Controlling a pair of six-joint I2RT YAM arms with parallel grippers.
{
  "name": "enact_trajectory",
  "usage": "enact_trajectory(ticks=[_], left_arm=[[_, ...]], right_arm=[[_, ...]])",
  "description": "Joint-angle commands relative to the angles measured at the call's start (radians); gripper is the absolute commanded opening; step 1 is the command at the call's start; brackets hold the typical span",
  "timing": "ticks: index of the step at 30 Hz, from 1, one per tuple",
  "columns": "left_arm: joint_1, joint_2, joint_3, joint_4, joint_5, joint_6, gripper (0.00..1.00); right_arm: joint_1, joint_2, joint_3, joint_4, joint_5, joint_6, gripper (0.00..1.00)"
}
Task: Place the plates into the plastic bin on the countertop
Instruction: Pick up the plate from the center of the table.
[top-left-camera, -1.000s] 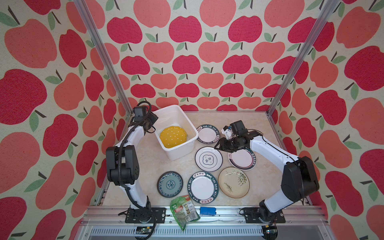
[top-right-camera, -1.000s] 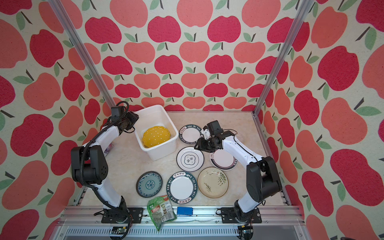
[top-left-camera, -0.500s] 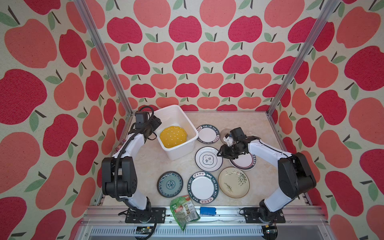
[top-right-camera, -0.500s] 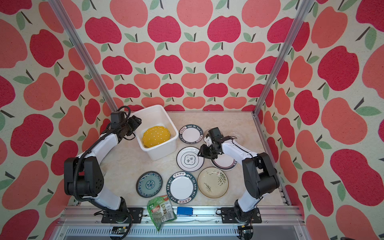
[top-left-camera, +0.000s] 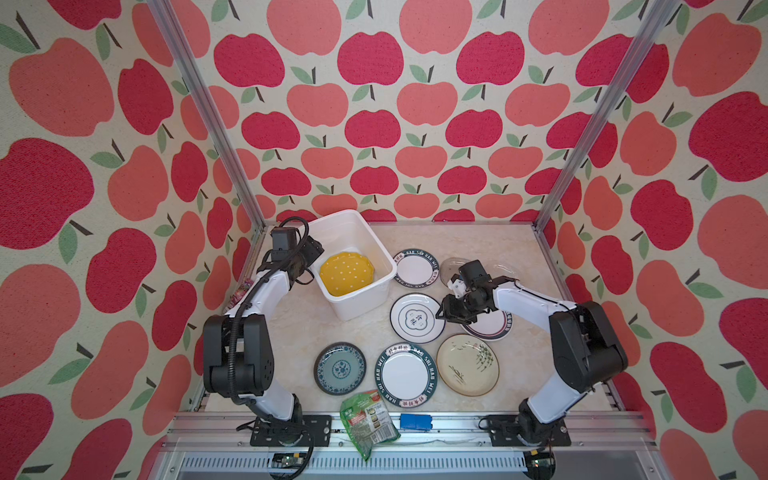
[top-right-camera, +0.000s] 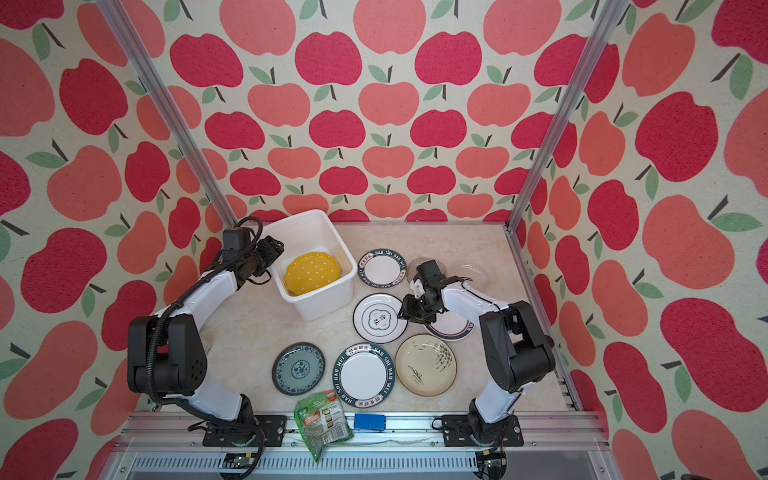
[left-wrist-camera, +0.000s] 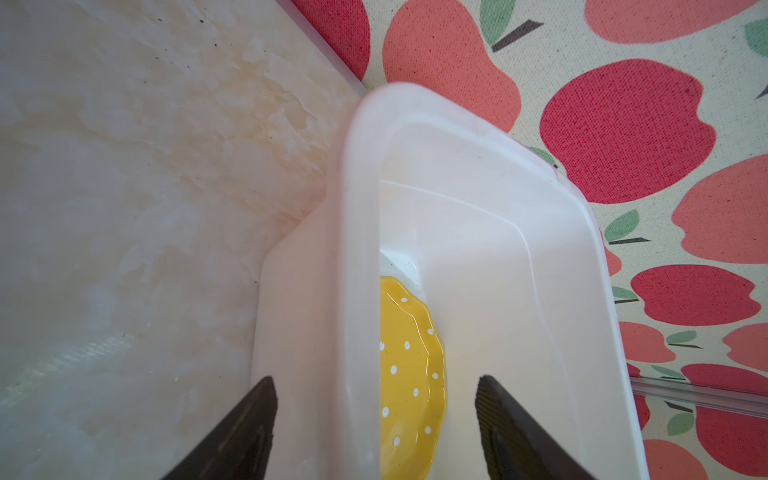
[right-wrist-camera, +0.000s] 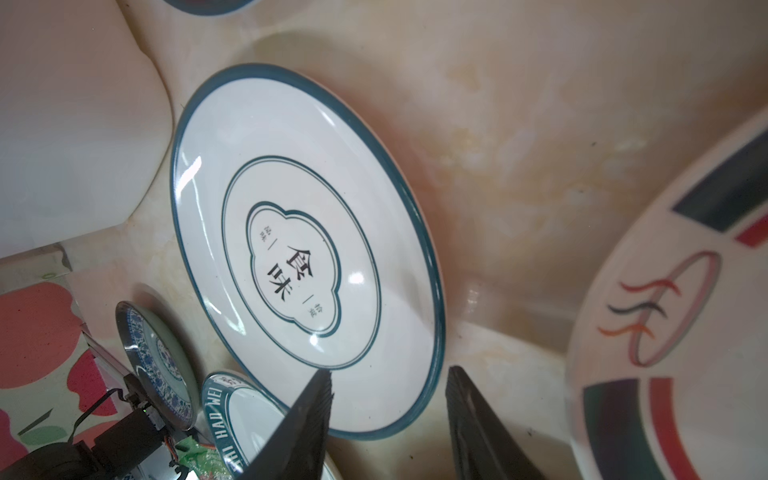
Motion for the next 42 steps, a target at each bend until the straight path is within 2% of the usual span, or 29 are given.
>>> enact_trajectory(ticks=[1,4,9,23,29,42], left_arm=[[0.001,-0.022,-0.026,0.028,0.013,0.014,0.8],[0.004,-0.033,-0.063,0.071,0.032,0.001,0.86],[0.013,-0.05,-0.106,0.145,0.07,-0.016,0.88],[0.038,-0.047,-0.142,0.204,0.127,-0.054,0.88],[0.04,-0.034,-0.142,0.21,0.138,-0.061,0.88],[0.048,-0.013,-0.141,0.213,0.154,-0.064,0.88]], right_arm=[[-0.01,0.023,-0.014,0.013,0.005,0.023,0.48],[-0.014,0.036,-0.017,0.042,-0.012,0.032,0.48],[-0.028,0.069,-0.029,0.108,-0.076,0.065,0.47],[-0.03,0.103,-0.064,0.181,-0.127,0.094,0.43],[-0.041,0.123,-0.089,0.267,-0.186,0.143,0.39],[-0.056,0.142,-0.137,0.48,-0.312,0.27,0.36]])
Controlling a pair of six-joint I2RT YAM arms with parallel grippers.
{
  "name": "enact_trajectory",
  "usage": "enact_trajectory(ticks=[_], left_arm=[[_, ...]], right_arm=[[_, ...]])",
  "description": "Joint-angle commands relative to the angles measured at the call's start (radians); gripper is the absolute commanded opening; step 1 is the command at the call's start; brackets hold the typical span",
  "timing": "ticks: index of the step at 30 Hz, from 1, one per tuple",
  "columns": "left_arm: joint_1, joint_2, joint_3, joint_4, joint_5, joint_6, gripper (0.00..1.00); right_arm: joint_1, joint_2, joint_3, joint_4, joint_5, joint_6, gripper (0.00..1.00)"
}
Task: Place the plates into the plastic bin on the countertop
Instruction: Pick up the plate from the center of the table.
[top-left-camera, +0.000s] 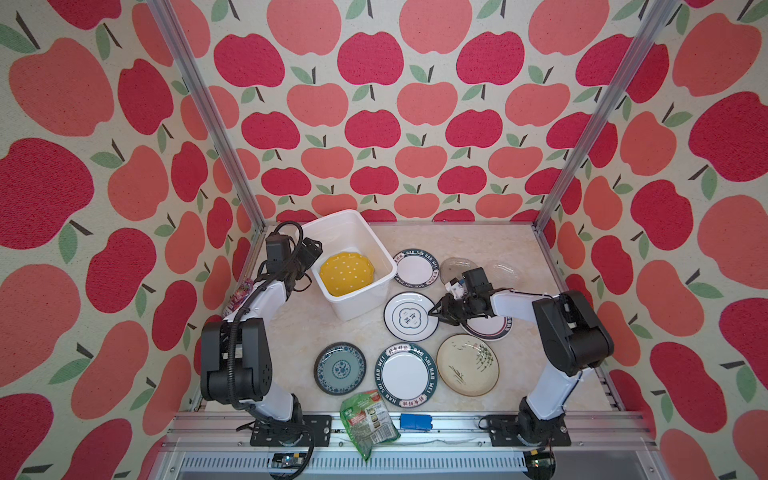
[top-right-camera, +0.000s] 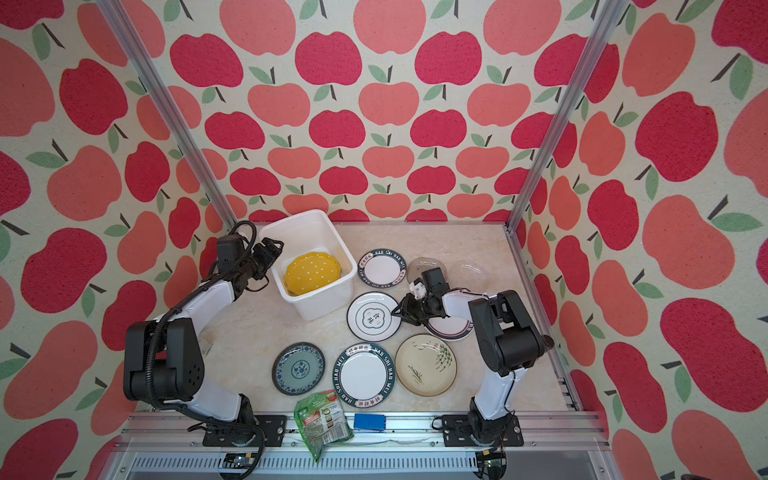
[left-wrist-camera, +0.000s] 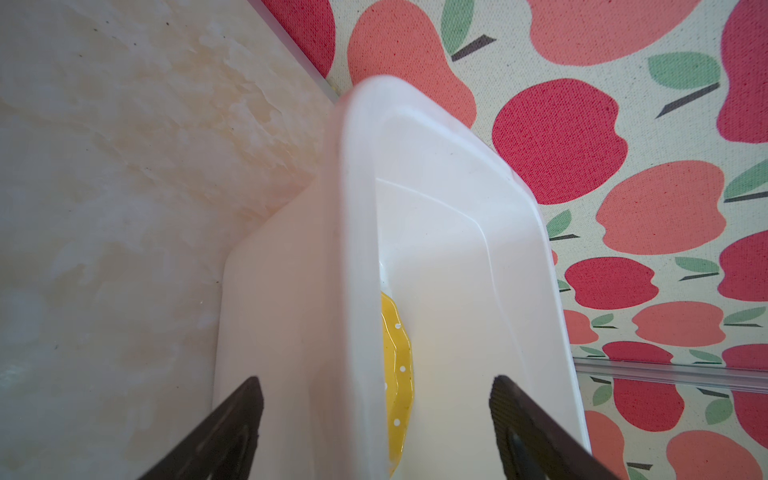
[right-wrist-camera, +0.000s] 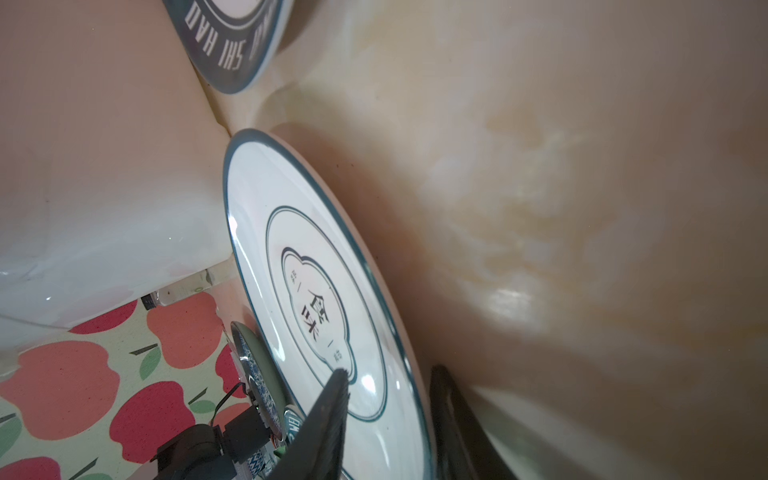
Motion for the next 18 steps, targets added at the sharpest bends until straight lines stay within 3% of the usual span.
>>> enact_trajectory(ticks=[1,18], left_arm=[[0.003,0.024,-0.013,0.013,0.017,-0.004,0.88],[0.011,0.042,-0.017,0.013,0.024,-0.009,0.88]], right_arm=[[-0.004,0.023,-0.015,0.068,-0.048,0.056,0.36],[0.013,0.079,-0.002,0.22,-0.125,0.15,0.32]])
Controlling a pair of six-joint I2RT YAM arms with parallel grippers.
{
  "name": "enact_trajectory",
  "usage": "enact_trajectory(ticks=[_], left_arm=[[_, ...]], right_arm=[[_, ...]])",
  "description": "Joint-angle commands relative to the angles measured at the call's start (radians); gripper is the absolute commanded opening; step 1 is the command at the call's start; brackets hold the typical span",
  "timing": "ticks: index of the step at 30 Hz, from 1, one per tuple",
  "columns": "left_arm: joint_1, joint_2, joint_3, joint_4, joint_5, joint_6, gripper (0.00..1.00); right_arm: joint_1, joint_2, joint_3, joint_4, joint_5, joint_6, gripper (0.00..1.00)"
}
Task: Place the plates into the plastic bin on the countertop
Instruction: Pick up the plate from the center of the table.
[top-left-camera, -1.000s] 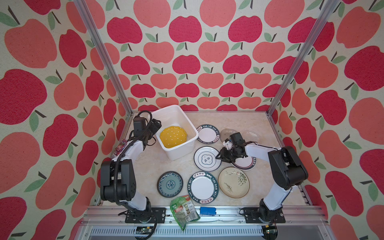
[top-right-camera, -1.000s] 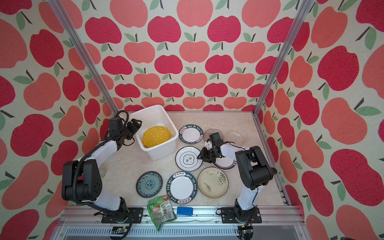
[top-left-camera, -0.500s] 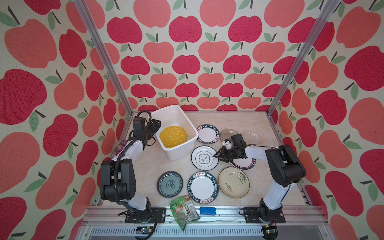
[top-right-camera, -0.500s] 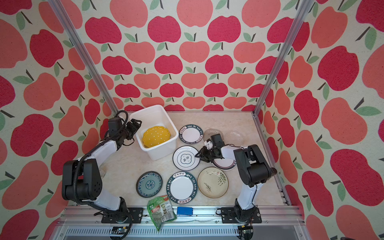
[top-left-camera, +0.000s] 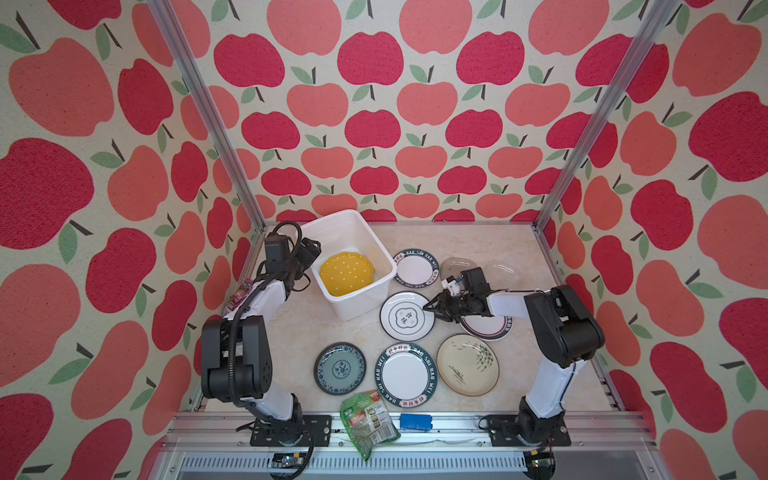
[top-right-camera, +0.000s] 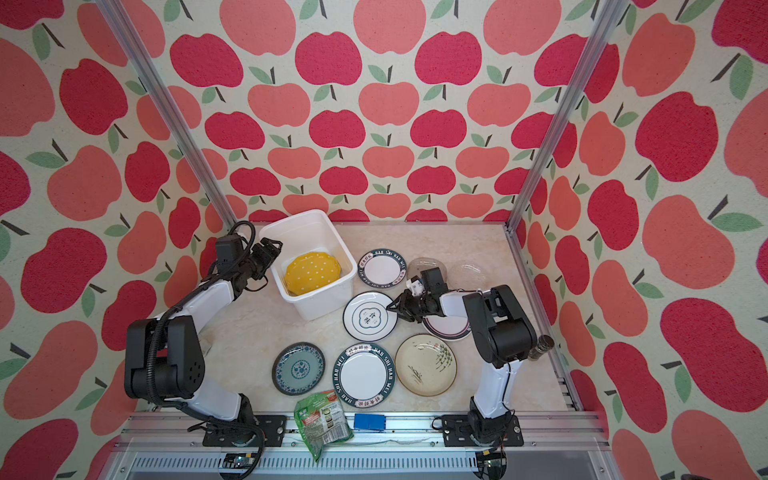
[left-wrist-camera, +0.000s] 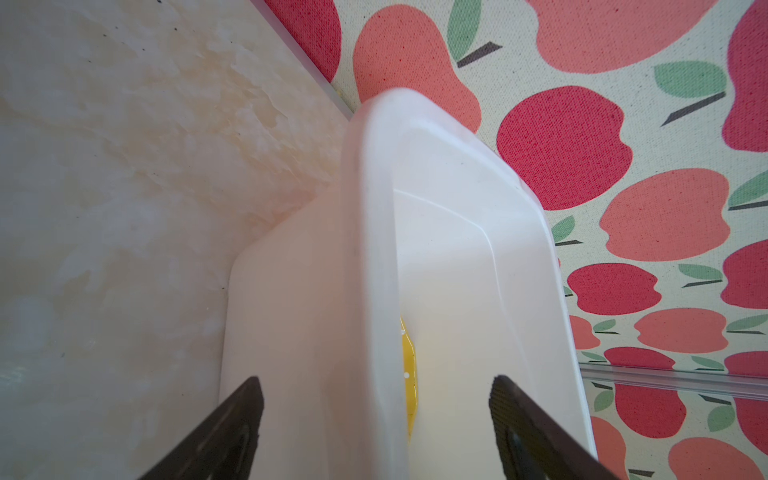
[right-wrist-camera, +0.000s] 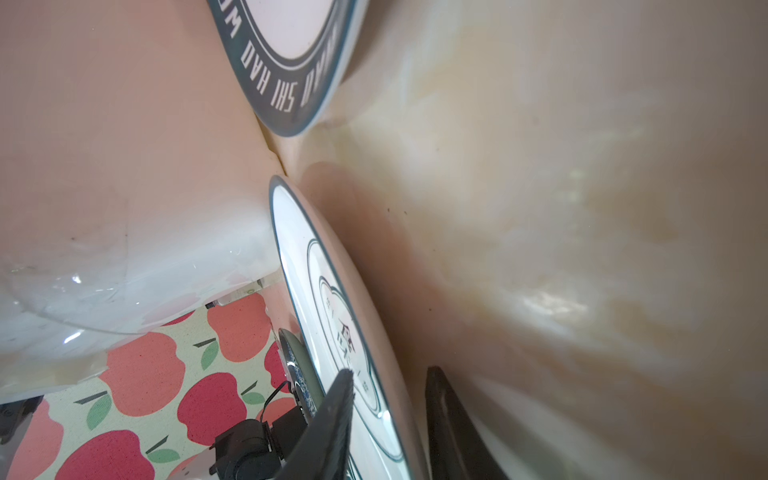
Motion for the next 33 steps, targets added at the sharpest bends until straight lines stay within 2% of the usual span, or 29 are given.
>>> enact_trajectory(ticks=[1,4,10,12,18,23,28,33], left_arm=[[0.0,0.03,-0.016,0.0,0.021,-0.008,0.88],[0.004,0.03,-0.018,0.0,0.024,-0.008,0.88],[0.011,0.024,-0.022,0.002,0.026,-0.008,0.87],[0.014,0.023,-0.024,0.002,0.027,-0.009,0.87],[0.02,0.01,-0.031,0.004,0.031,-0.01,0.87],[0.027,-0.008,-0.038,-0.001,0.033,-0.008,0.87],[0.031,-0.021,-0.031,-0.022,0.034,-0.001,0.87],[0.033,-0.024,-0.015,-0.04,0.036,0.002,0.87]], right_arm=[[0.016,0.018,0.002,0.045,-0.034,0.025,0.32],[0.027,0.026,0.013,0.044,-0.033,0.025,0.3],[0.037,0.036,0.036,0.034,-0.035,0.024,0.22],[0.038,0.034,0.038,0.034,-0.034,0.025,0.15],[0.037,0.024,0.031,0.048,-0.037,0.04,0.12],[0.038,-0.006,0.027,0.039,-0.033,0.037,0.0],[0.038,-0.064,0.029,-0.044,-0.013,-0.008,0.0],[0.03,-0.202,0.05,-0.25,0.069,-0.111,0.0]])
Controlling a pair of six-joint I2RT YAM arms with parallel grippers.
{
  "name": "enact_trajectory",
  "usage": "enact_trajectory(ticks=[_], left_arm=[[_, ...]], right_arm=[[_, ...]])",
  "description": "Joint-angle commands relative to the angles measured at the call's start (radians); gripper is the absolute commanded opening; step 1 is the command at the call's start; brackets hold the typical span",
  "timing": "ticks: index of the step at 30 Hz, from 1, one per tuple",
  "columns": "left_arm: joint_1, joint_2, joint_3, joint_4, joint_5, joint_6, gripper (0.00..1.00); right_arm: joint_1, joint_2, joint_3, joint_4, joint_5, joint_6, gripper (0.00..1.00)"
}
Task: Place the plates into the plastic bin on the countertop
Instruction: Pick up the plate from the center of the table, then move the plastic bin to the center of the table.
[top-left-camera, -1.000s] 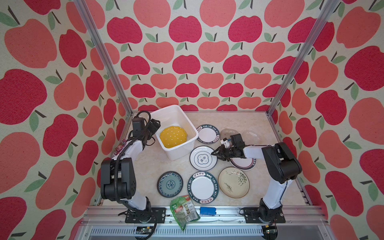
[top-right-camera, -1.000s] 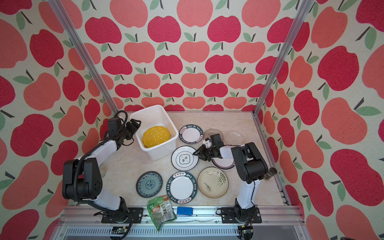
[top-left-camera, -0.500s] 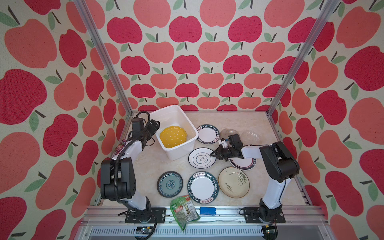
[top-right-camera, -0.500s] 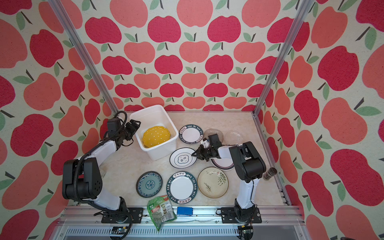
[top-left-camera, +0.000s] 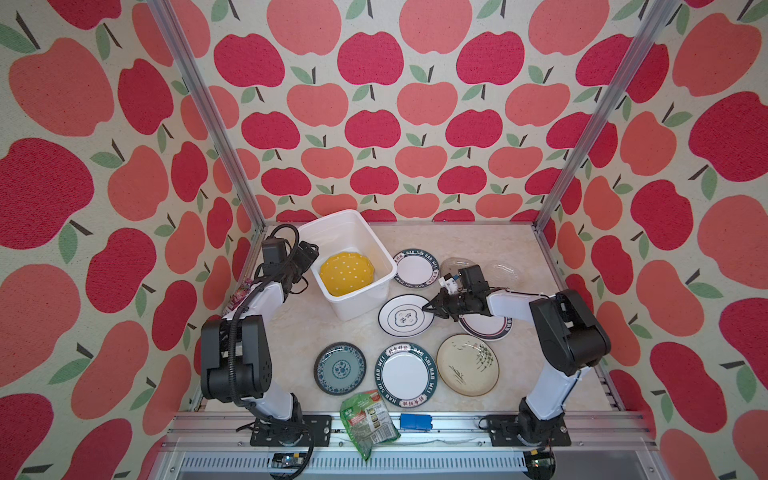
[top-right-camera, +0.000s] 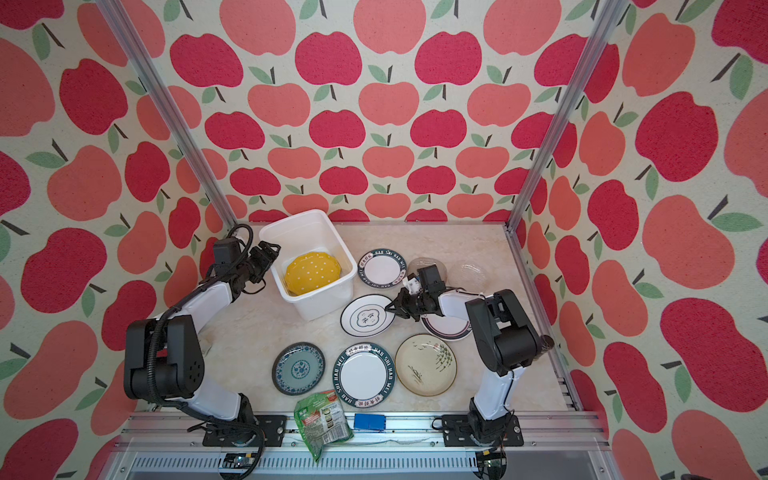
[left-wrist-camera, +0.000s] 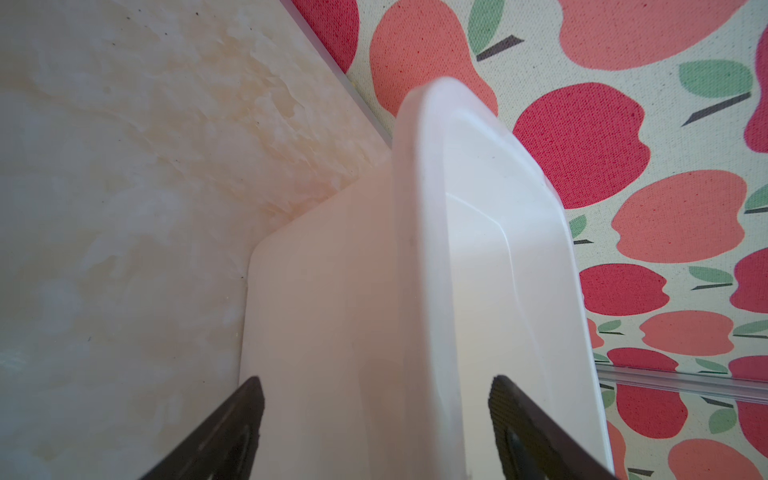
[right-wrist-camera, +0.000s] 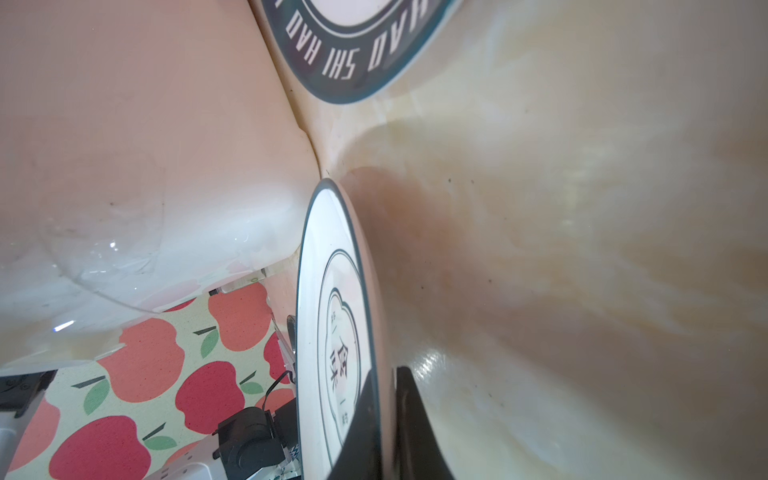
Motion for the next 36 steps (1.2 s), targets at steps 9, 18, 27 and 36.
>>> enact_trajectory(ticks=[9,18,27,36], left_arm=[[0.008,-0.018,0.057,-0.071,-0.006,0.022,0.87],[-0.022,0.033,0.104,-0.063,0.001,-0.012,0.73],[-0.057,0.027,0.121,-0.09,-0.023,-0.021,0.49],[-0.142,-0.004,0.1,-0.12,-0.07,-0.037,0.22]], right_arm=[[-0.043,-0.331,0.149,-0.417,0.154,-0.157,0.0],[-0.07,-0.47,0.318,-0.564,0.249,-0.166,0.0],[-0.07,-0.436,0.456,-0.314,0.262,-0.002,0.0],[-0.006,-0.239,0.696,-0.212,0.35,0.059,0.0]])
